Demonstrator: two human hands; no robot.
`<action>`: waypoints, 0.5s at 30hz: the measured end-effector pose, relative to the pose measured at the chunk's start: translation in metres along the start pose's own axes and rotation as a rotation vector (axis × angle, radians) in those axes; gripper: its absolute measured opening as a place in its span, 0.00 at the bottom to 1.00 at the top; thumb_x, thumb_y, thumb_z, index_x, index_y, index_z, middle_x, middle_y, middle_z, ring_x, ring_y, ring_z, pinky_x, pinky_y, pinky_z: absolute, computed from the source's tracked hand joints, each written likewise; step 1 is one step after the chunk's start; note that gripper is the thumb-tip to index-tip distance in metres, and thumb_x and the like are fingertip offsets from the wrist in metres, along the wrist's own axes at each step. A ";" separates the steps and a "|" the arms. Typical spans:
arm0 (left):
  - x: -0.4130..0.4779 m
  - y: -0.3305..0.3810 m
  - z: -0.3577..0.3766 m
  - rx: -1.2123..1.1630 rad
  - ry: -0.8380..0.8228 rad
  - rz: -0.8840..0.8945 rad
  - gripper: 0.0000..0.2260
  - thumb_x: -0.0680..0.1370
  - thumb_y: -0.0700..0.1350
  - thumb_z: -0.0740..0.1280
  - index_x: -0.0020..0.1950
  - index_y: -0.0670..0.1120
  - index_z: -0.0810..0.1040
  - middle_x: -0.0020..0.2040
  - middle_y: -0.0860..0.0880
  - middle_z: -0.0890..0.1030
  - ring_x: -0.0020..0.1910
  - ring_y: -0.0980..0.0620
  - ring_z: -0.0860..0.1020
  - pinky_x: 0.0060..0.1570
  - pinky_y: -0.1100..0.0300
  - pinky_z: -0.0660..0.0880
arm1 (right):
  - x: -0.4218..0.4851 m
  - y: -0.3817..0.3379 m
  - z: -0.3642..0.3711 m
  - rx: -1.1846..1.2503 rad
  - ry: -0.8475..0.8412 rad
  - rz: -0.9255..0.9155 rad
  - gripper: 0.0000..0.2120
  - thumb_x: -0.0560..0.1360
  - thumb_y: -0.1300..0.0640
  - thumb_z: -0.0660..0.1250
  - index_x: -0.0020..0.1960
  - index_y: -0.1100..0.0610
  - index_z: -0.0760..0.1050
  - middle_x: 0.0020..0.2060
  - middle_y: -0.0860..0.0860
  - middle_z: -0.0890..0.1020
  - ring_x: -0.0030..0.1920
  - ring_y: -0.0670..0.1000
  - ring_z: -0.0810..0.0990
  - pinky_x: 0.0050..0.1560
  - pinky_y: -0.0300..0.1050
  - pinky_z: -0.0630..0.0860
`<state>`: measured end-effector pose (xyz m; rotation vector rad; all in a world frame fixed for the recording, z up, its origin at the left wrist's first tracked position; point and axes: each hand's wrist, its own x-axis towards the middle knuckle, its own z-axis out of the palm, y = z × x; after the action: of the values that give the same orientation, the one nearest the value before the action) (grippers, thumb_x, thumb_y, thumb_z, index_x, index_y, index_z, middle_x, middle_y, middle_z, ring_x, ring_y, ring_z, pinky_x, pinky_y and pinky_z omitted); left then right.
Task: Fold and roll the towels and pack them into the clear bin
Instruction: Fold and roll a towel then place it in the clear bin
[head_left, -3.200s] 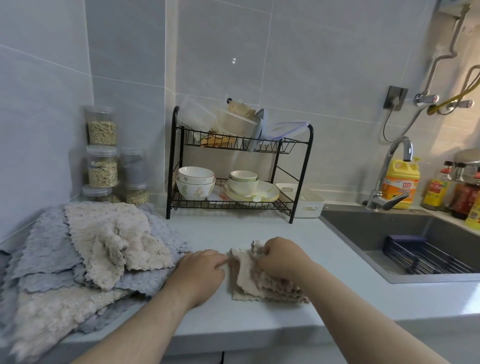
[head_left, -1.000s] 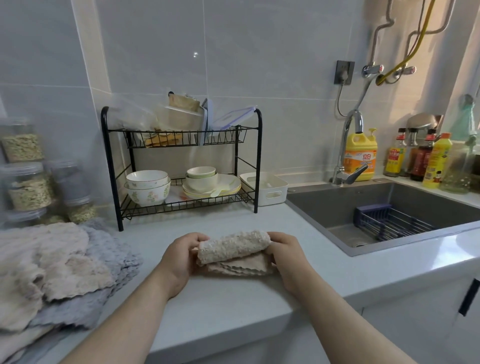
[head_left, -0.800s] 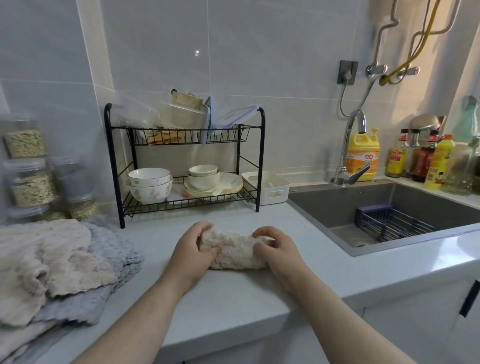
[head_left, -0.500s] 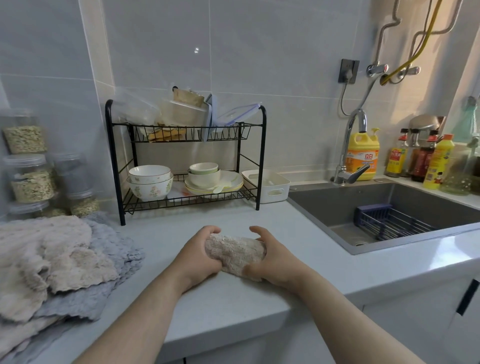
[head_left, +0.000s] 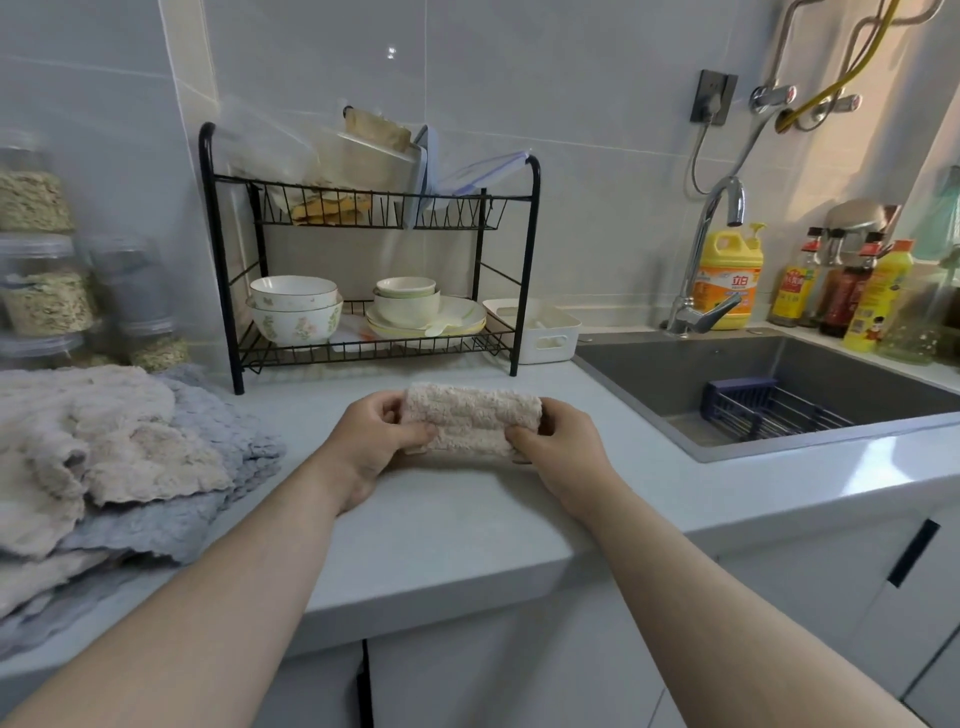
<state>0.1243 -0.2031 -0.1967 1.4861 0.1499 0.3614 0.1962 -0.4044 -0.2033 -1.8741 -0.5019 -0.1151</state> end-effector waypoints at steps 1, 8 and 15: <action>0.000 0.000 -0.001 -0.024 0.002 -0.012 0.15 0.70 0.26 0.69 0.53 0.40 0.79 0.46 0.42 0.82 0.42 0.48 0.80 0.37 0.62 0.78 | -0.001 0.000 0.000 0.003 -0.002 -0.002 0.05 0.71 0.62 0.70 0.47 0.60 0.79 0.39 0.60 0.84 0.38 0.55 0.84 0.46 0.56 0.82; -0.008 0.006 0.003 -0.029 0.087 0.013 0.19 0.72 0.30 0.71 0.57 0.49 0.75 0.47 0.41 0.82 0.42 0.45 0.81 0.32 0.55 0.80 | -0.001 -0.002 -0.001 0.171 -0.014 0.084 0.21 0.73 0.61 0.72 0.64 0.52 0.72 0.50 0.59 0.79 0.35 0.48 0.81 0.41 0.45 0.83; -0.008 -0.006 0.003 0.050 0.128 0.080 0.23 0.72 0.28 0.69 0.61 0.49 0.75 0.47 0.43 0.84 0.45 0.49 0.82 0.49 0.57 0.80 | -0.004 0.002 -0.003 0.149 -0.041 0.053 0.21 0.75 0.59 0.69 0.63 0.43 0.71 0.50 0.41 0.78 0.37 0.42 0.80 0.41 0.34 0.77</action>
<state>0.1186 -0.2088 -0.2029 1.5217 0.2036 0.5209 0.1935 -0.4091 -0.2051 -1.7454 -0.4756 -0.0041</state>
